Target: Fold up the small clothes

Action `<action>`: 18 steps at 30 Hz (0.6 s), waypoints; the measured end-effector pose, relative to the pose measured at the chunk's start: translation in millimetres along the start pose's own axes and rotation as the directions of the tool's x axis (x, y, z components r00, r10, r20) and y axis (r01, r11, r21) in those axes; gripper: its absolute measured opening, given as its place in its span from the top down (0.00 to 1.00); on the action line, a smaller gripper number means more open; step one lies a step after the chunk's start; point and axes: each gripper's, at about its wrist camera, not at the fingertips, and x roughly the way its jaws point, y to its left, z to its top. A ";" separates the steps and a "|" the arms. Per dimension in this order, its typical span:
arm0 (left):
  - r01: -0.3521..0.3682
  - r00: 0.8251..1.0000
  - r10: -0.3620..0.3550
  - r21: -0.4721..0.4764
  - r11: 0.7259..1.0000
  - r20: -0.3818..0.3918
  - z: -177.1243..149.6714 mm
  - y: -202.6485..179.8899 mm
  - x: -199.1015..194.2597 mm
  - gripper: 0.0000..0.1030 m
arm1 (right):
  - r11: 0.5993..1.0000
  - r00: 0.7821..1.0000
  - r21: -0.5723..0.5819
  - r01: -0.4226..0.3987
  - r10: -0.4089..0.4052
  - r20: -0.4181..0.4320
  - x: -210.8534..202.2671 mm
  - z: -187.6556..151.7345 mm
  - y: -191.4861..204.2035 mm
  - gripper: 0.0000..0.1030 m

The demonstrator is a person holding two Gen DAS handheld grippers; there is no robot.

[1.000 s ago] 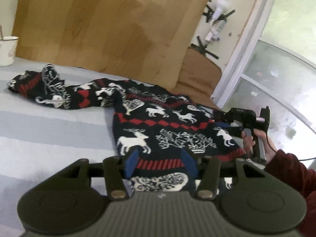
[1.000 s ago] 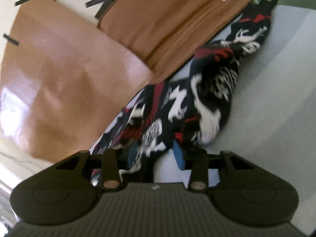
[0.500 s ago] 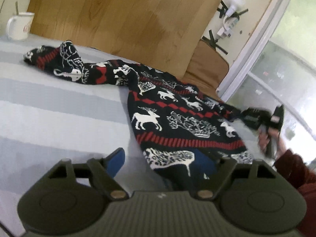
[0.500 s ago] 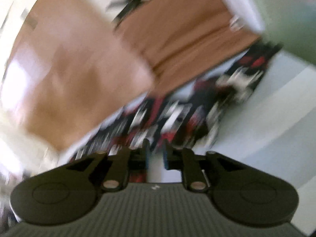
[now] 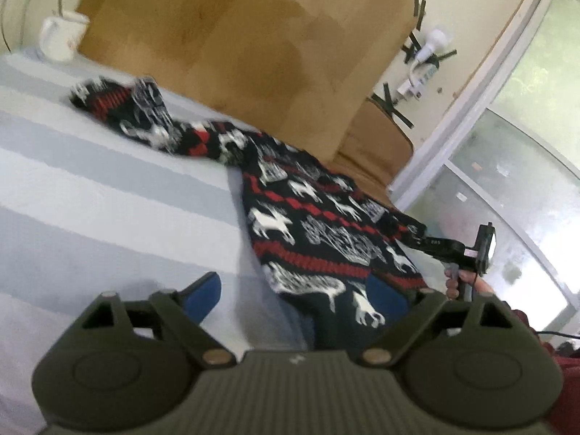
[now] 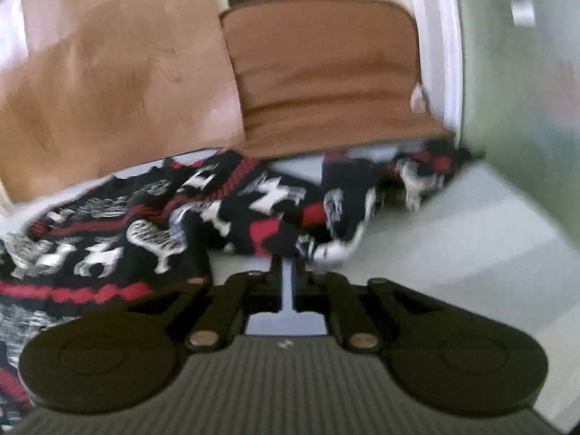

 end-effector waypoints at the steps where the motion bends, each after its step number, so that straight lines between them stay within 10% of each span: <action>1: 0.020 1.000 -0.021 -0.011 1.000 -0.021 -1.8 0.3 6.0 0.12 | 0.997 0.998 0.049 -0.055 0.057 -0.028 -1.9 -0.6 -3.9 0.90; 5: 0.076 0.992 -0.080 -0.045 0.996 -0.100 -9.7 1.6 29.9 0.16 | 0.954 0.954 0.132 -0.271 0.284 -0.092 -35.2 -20.0 -10.2 0.72; 7: 0.102 0.982 -0.112 -0.075 0.992 -0.149 -13.5 2.4 41.0 0.44 | 0.936 0.931 0.130 -0.328 0.344 -0.125 -53.7 -32.4 -7.4 0.49; 10: 0.056 0.956 -0.077 -0.082 0.995 -0.283 -20.6 0.8 52.7 0.94 | 0.928 0.911 0.062 -0.367 0.372 -0.179 -70.1 -52.5 10.8 0.57; 12: 0.052 0.949 -0.070 -0.065 0.996 -0.307 -24.2 -1.2 42.7 0.94 | 0.935 0.915 -0.021 -0.353 0.340 -0.216 -76.8 -66.3 23.0 0.88; 18: 0.000 0.938 -0.017 -0.048 0.999 -0.347 -33.4 -5.1 28.7 0.94 | 0.949 0.966 -0.227 -0.220 0.178 -0.189 -88.1 -75.4 50.2 0.89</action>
